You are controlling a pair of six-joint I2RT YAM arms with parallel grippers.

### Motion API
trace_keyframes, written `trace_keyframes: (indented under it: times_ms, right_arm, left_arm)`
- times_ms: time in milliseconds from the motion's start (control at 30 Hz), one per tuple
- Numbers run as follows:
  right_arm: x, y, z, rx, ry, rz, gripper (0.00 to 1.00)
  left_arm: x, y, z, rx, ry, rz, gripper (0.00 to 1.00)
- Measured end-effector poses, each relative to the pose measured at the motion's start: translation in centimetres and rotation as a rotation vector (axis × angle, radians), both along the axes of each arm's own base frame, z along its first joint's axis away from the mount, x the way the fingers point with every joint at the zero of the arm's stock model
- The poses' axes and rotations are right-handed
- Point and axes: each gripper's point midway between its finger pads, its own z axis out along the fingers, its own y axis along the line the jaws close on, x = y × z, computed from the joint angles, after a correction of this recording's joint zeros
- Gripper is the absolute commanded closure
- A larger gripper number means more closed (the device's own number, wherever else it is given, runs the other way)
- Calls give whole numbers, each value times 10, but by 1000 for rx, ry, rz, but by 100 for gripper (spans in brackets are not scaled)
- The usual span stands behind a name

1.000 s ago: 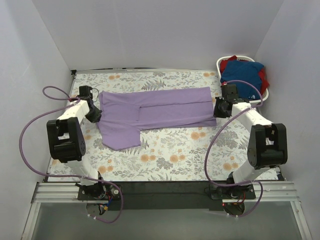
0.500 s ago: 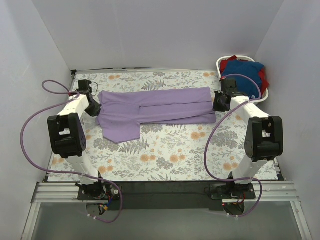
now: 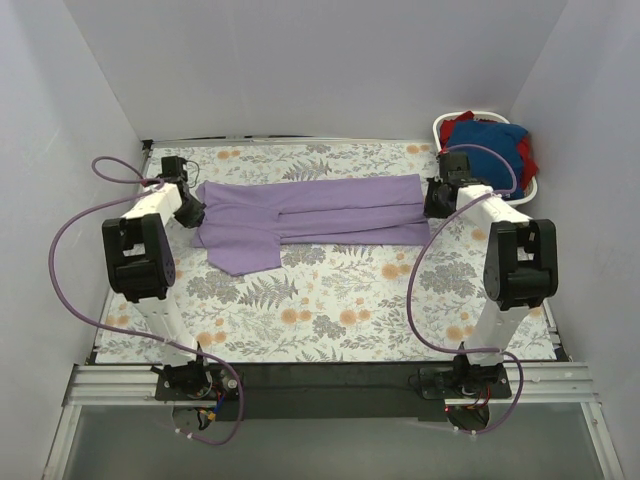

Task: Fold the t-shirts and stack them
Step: Fold the tshirt

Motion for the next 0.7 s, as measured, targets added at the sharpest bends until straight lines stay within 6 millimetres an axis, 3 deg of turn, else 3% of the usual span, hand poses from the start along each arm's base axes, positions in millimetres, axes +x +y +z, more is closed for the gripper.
trace_keyframes:
  times_ms: [167, 333, 433, 467, 700]
  right_arm:
    - [1, -1, -22, -7, 41, 2, 97]
    - [4, -1, -30, -13, 44, 9, 95]
    - [6, -2, -32, -17, 41, 10, 89]
    - [6, -2, -33, -18, 40, 10, 88]
    - [7, -2, -30, -17, 31, 23, 59]
  left_arm:
    - [3, -1, -21, -8, 25, -3, 100]
    - [10, 0, -20, -6, -3, -8, 96]
    - [11, 0, -20, -3, -10, -13, 87]
    - [11, 0, -20, -3, -11, -15, 77]
    - [-2, -3, -6, -1, -51, -21, 34]
